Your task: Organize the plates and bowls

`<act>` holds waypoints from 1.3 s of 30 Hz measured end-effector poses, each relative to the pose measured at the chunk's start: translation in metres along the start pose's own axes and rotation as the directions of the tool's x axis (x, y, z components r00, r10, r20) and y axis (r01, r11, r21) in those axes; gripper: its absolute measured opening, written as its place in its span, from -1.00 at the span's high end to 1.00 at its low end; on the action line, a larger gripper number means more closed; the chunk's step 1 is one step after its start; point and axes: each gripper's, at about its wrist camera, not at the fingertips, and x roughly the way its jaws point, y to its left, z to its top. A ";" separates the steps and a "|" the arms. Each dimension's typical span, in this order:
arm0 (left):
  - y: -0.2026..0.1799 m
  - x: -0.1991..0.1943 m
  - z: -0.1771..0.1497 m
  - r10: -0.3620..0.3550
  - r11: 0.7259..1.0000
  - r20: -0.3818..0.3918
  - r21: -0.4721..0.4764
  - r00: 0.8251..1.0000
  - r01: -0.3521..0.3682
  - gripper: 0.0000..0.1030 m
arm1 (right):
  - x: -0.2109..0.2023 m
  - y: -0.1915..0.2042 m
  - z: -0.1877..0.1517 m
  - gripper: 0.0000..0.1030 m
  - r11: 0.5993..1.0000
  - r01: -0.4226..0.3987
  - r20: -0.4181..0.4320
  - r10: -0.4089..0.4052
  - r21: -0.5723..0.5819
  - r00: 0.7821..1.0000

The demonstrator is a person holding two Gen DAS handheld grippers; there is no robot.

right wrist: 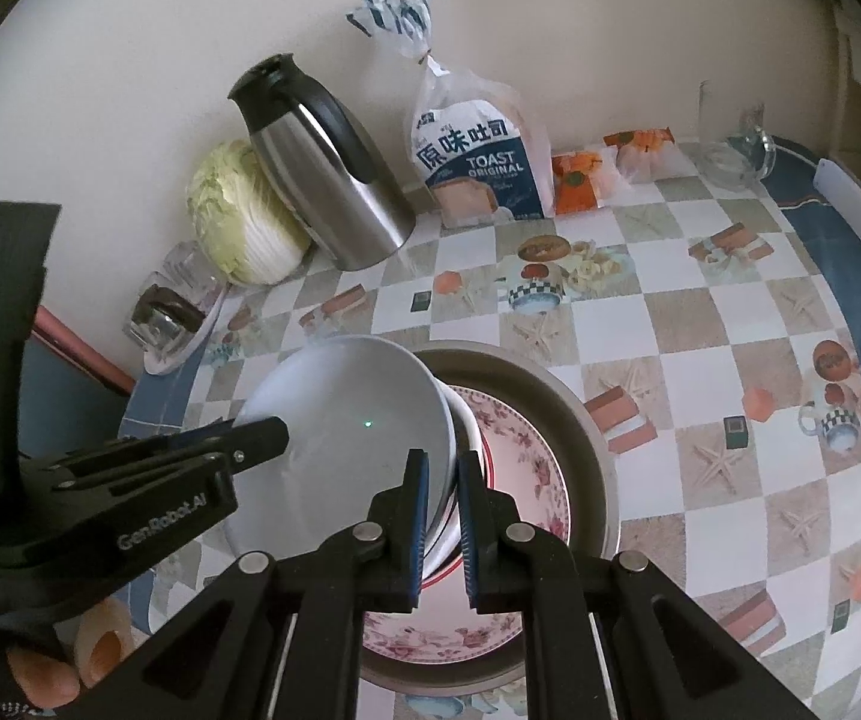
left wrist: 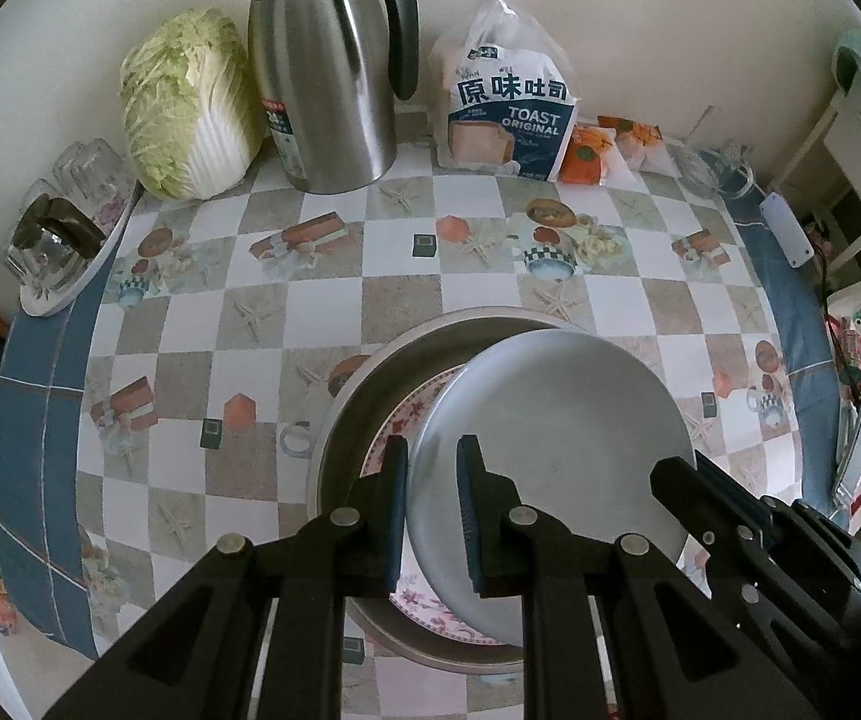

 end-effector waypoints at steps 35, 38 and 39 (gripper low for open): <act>0.052 -0.040 -0.132 0.038 0.997 0.339 -0.079 0.940 -0.012 -0.81 | -0.056 0.002 -0.089 -0.39 0.985 0.112 0.139 -0.093 -0.134 0.986; 0.055 -0.038 -0.140 0.038 0.996 0.341 -0.094 0.939 -0.006 -0.81 | -0.053 -0.002 -0.099 -0.48 0.984 0.120 0.130 -0.103 -0.130 0.986; 0.057 -0.038 -0.141 0.034 0.995 0.337 -0.100 0.941 0.000 -0.81 | -0.052 -0.003 -0.102 -0.55 0.983 0.126 0.128 -0.109 -0.130 0.986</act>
